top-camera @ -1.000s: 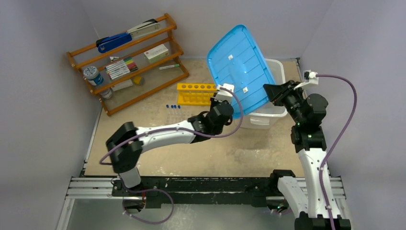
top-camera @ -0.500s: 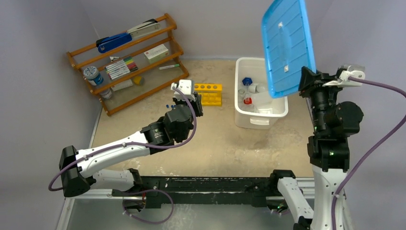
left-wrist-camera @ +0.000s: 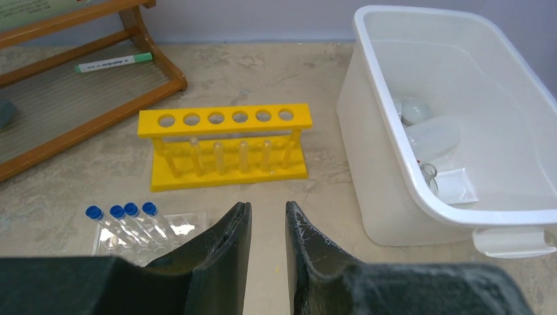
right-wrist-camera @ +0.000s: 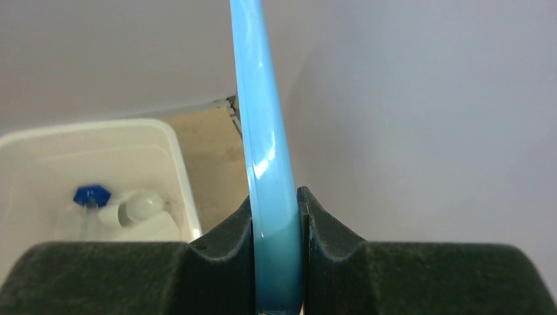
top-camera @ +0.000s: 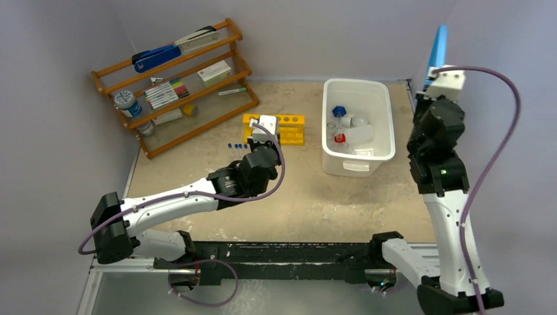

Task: Organize the chemistry lab equipment
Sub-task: Pick up the storage box lid from the storage box.

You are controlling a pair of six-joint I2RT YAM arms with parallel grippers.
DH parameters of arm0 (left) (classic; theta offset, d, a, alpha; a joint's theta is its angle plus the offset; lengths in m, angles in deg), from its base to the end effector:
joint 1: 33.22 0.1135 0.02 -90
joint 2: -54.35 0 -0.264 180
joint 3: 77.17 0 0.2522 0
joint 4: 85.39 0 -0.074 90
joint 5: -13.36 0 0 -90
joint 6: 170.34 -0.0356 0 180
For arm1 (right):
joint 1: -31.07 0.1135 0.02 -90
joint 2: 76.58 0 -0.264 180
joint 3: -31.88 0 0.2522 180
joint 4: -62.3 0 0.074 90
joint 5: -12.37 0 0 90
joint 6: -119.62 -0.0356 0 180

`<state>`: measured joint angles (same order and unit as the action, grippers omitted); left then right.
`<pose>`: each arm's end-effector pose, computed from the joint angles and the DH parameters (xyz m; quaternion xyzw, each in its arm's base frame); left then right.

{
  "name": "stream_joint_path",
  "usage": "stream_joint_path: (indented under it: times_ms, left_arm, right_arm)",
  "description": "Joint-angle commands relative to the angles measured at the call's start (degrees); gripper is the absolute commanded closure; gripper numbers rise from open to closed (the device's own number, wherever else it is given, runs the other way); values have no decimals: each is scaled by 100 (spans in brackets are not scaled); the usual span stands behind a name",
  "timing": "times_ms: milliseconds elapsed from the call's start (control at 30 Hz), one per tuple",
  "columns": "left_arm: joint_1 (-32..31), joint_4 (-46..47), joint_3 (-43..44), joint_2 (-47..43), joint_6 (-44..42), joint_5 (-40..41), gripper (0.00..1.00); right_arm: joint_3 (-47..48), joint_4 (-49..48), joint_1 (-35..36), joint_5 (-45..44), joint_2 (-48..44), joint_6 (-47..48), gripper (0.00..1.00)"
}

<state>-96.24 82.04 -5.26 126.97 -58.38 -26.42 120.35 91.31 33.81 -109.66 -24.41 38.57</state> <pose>0.1548 -0.2438 0.3401 0.0024 0.7573 -0.1342 0.6391 0.1654 -0.0110 0.4845 0.1413 0.6529 -0.2211 0.7106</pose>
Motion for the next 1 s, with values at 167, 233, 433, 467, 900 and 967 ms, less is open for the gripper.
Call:
stream_joint_path:
  times_ms: [167,233,433,467,900,967]
  left_arm:
    - [129,12,619,516,27,-240,75]
    - [223,-120,734,534,64,-259,75]
    - [594,-306,513,232,262,-420,75]
    - [651,-297,450,190,298,-458,75]
    - [870,-325,103,89,477,-566,76]
    - [882,-326,54,72,483,-574,76]
  right_arm:
    - [-66,-1643,2875,-3331,1199,2543,100]
    - [-170,-1862,2979,-3361,1400,2683,100]
    - [-563,-2033,3080,-3267,1714,2860,100]
    - [-651,-2063,3094,-3246,1749,2860,100]
    - [-643,-1355,4019,-3491,3648,1826,100]
    - [-583,-1164,4061,-3486,3978,1571,100]
